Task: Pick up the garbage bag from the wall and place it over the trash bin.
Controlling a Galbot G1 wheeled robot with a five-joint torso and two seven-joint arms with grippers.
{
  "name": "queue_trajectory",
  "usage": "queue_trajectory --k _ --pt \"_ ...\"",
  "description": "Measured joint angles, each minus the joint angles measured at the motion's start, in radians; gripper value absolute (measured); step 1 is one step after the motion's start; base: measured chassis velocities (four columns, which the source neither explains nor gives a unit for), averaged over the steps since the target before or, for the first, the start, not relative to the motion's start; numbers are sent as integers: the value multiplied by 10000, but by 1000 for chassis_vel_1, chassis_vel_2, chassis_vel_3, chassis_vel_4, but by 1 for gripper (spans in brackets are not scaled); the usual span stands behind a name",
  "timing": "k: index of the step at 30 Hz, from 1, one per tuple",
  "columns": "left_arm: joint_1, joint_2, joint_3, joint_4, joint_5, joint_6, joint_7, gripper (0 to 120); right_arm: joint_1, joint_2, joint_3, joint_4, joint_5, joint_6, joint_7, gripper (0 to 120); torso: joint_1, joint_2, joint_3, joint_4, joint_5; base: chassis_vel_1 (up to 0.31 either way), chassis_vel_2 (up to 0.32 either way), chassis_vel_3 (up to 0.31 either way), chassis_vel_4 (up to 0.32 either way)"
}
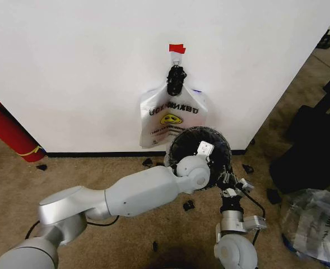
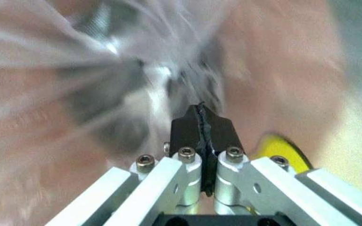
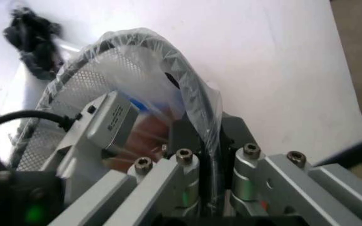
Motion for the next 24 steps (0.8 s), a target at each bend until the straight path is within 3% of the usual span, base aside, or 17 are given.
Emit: queue_trajectory --k 13,24 --pt "-721 471 -64 -1328 -1473 433 -864 0 452 -808 551 -457 -273 794 -819 1 0 0 0 0 1 0 0 0 0" --pt "-25 249 -418 -542 -992 522 -974 0 814 -1556 875 -1127 93 1311 -2223 1 0 0 0 -3 2 0 0 0 0"
